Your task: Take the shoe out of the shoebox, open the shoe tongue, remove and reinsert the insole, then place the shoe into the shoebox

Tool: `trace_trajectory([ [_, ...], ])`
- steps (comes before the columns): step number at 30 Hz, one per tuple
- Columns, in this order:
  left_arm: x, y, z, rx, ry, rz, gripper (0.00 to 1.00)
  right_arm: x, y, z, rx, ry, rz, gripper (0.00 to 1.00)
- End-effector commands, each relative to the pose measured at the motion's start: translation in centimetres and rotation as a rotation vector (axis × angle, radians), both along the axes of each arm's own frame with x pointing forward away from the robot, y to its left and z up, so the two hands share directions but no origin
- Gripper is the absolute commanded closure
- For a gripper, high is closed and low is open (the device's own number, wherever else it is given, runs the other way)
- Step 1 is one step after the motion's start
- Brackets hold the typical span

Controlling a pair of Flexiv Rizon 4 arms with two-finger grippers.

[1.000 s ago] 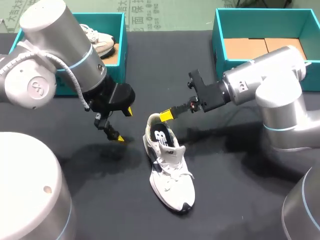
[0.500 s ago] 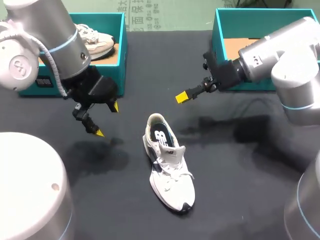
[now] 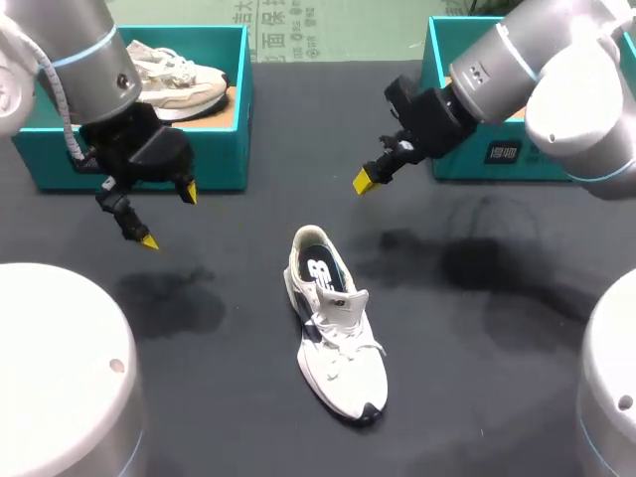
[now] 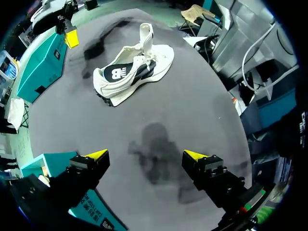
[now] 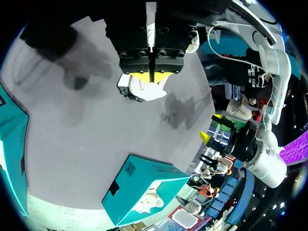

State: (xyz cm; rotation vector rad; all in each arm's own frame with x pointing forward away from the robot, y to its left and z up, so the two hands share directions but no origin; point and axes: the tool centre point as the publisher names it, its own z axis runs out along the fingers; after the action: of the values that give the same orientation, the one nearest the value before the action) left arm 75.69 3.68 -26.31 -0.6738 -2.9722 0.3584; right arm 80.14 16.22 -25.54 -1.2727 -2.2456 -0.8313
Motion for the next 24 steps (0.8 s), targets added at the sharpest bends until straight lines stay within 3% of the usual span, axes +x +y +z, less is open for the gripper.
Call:
trace_trajectory([
  [1,-0.2,0.5,0.7,-0.004,0.000,0.000,0.00,-1.0,-0.1,0.9,-0.165,-0.095,-0.107,1.00],
  [11,-0.2,0.5,0.7,-0.004,0.000,0.000,0.00,-1.0,-0.1,0.9,-0.165,-0.095,-0.107,1.00],
  [12,-0.2,0.5,0.7,-0.004,0.000,0.000,0.00,-1.1,0.8,0.6,-0.228,-0.090,-0.136,1.00],
  [14,0.2,0.2,0.6,0.026,-0.034,-0.054,0.00,-1.8,2.0,0.2,-0.231,-0.110,-0.153,1.00],
  [16,0.6,0.5,0.7,0.035,-0.044,-0.084,0.00,-2.8,3.1,0.3,-0.307,-0.128,-0.209,1.00],
  [24,2.2,3.2,1.6,0.021,-0.079,-0.186,0.00,-6.5,7.0,0.6,-0.458,-0.214,-0.330,1.00],
])
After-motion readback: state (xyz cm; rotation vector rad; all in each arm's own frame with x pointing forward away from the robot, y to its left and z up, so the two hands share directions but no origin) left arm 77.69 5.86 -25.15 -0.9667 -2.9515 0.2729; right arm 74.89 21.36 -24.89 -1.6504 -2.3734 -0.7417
